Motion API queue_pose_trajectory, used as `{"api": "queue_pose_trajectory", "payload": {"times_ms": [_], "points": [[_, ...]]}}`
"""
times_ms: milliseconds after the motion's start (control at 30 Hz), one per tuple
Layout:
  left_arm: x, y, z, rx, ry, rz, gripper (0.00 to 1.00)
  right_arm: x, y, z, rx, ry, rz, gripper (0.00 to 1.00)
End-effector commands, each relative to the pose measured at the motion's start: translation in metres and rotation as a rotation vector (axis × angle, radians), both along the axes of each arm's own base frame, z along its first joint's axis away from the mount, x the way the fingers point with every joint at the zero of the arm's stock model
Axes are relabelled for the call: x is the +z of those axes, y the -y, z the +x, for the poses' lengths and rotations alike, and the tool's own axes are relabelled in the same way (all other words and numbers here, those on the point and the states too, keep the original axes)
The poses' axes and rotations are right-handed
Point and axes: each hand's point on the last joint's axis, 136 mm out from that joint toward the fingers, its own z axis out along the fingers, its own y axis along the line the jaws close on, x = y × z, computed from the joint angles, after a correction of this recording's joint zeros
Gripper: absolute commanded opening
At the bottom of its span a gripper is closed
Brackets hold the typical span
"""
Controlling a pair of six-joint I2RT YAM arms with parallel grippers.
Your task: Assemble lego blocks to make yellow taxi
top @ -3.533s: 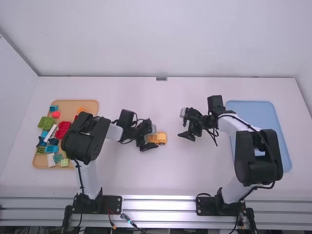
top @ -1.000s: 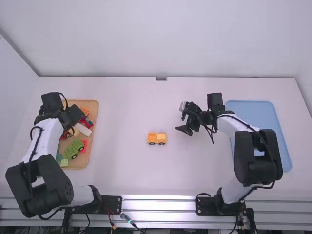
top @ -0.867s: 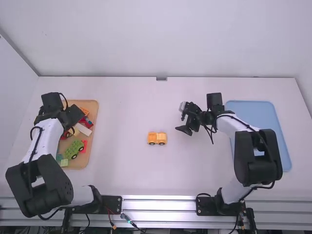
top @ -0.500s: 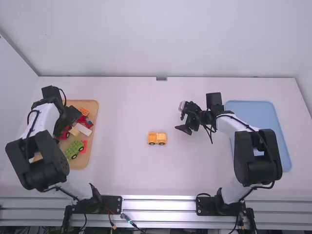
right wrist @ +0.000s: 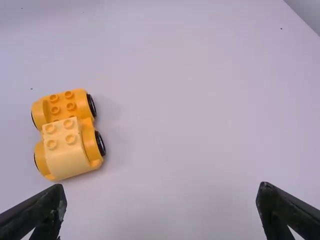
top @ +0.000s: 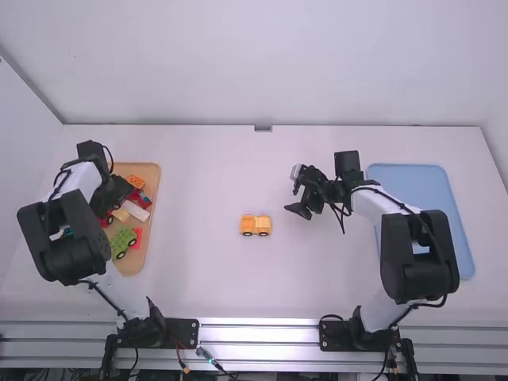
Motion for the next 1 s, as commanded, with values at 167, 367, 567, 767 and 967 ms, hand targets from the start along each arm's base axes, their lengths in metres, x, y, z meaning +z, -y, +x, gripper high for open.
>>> {"api": "queue_pose_trajectory", "payload": {"times_ms": [167,367,567,767,967], "points": [[-0.016,0.0,-0.013,0.01,-0.031,0.01,0.68,0.005,0.002,-0.002,-0.011,0.011,-0.007,0.99],[-0.022,-0.009,-0.029,0.091,-0.075,0.073,0.66,0.005,0.002,-0.001,-0.011,0.012,-0.007,0.99],[-0.029,-0.009,-0.027,0.075,-0.052,0.08,0.65,0.005,0.002,-0.002,-0.011,0.011,-0.007,0.99],[-0.039,-0.003,-0.021,0.019,-0.016,0.061,0.65,0.005,-0.003,-0.004,0.004,0.012,-0.008,0.99],[-0.04,-0.004,-0.021,0.02,-0.013,0.066,0.6,0.005,-0.002,-0.004,0.001,0.011,-0.008,0.99]]}}
